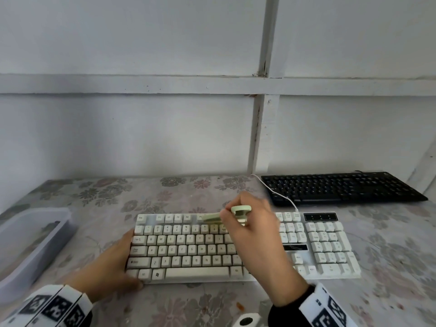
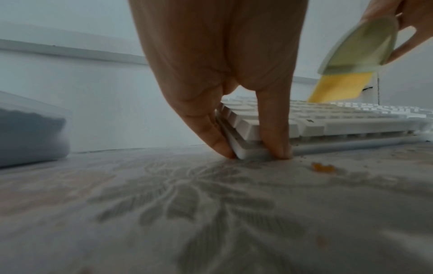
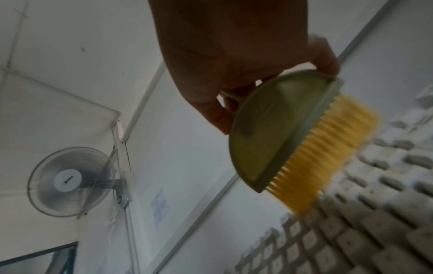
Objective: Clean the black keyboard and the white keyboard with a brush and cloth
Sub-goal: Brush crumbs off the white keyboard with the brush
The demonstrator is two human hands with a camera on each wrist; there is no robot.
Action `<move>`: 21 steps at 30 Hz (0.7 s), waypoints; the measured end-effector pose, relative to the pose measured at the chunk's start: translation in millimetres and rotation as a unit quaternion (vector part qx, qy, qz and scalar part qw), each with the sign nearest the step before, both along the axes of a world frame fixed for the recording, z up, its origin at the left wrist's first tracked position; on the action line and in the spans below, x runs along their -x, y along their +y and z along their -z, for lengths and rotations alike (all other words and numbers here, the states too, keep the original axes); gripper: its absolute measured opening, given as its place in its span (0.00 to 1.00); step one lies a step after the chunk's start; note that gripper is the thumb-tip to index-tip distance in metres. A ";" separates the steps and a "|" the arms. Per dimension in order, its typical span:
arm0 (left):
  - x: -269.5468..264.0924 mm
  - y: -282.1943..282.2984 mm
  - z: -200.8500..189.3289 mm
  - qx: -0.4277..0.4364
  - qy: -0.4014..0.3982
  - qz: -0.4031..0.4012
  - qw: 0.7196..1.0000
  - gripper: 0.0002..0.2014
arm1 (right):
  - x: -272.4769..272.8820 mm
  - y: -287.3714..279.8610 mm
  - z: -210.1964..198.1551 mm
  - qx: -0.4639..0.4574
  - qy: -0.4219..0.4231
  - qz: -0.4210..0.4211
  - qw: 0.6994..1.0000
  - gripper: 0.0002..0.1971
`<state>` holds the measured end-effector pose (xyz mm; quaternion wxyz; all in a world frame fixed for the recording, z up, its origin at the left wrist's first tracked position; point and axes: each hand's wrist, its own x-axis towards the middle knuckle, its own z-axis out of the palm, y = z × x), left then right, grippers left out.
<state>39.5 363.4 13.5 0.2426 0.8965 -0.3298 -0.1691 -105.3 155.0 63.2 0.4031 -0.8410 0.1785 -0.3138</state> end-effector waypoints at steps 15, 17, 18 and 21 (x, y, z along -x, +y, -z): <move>1.8 0.4 -0.7 0.002 -0.012 0.013 1.000 0.40 | 23.3 -46.3 3.6 -0.120 -0.070 -0.021 0.990 0.11; -1.5 1.8 2.5 0.012 -0.015 0.021 1.000 0.42 | 26.8 -55.3 10.8 -0.119 -0.049 -0.010 0.992 0.09; -3.1 2.3 4.2 0.015 -0.013 0.022 1.000 0.43 | 30.3 -62.7 14.2 -0.115 -0.041 0.002 0.992 0.08; -4.8 3.9 6.0 0.022 -0.001 0.012 1.000 0.44 | 43.4 -88.7 19.3 -0.069 -0.031 0.059 0.995 0.07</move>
